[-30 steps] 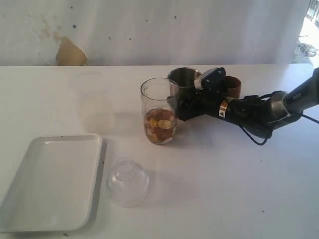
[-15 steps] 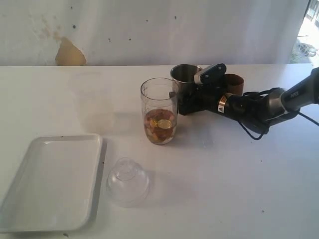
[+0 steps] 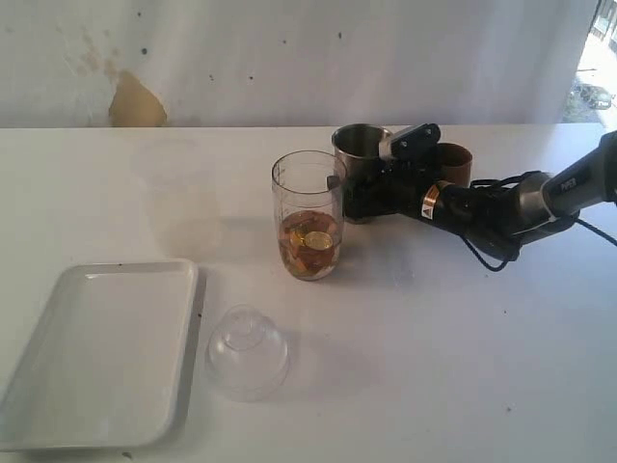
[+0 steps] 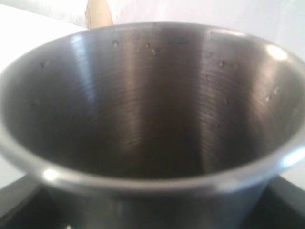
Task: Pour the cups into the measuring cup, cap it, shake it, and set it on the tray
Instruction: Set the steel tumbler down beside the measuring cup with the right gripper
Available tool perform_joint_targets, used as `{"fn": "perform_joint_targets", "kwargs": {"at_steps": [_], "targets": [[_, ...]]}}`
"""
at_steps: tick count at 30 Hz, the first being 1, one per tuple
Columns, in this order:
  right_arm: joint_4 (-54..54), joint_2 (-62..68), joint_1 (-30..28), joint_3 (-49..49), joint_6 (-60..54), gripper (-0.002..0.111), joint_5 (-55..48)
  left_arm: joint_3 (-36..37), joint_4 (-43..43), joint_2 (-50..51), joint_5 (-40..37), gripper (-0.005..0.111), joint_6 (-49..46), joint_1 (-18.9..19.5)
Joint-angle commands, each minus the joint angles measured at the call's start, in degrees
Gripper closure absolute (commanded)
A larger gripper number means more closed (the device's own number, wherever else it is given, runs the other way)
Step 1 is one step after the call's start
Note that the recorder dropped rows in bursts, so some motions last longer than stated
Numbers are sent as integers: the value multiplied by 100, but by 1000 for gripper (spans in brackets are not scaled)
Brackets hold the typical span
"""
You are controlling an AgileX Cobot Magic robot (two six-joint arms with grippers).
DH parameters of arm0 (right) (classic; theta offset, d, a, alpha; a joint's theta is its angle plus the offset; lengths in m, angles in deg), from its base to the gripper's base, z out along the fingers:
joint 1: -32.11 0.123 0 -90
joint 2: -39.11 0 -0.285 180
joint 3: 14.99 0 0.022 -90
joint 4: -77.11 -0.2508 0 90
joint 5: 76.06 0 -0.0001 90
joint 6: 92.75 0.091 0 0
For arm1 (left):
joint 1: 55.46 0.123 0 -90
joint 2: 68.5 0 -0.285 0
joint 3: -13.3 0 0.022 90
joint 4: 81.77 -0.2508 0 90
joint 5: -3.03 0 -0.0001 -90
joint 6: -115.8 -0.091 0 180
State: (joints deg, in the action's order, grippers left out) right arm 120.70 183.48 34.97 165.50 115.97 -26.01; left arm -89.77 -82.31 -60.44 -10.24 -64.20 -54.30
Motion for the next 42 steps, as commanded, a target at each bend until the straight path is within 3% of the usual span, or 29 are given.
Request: {"fn": "perform_joint_targets", "kwargs": {"at_steps": [1,4,7,10,15,18,38,42], "targets": [[-24,8,-13,39,127,108,132,28,-8,-28,-10,107,0,-23],[-14,8,-13,39,127,107,26,28,-8,-28,-10,107,0,-23],[-9,8,-13,39,127,98,26,28,-8,-28,-10,107,0,-23],[-5,8,-13,39,127,79,26,28,-8,-28,-10,107,0,-23],[-18,8,-13,39,127,38,-37,28,-8,-28,-10,107,0,-23],[-7,8,-13,39,110,26,-75,28,-8,-28,-10,107,0,-23],[76,8,-13,39,-23,24,-75,28,-8,-28,-10,107,0,-23],[108,8,-13,39,-23,3,-113,28,-8,-28,-10,107,0,-23]]}}
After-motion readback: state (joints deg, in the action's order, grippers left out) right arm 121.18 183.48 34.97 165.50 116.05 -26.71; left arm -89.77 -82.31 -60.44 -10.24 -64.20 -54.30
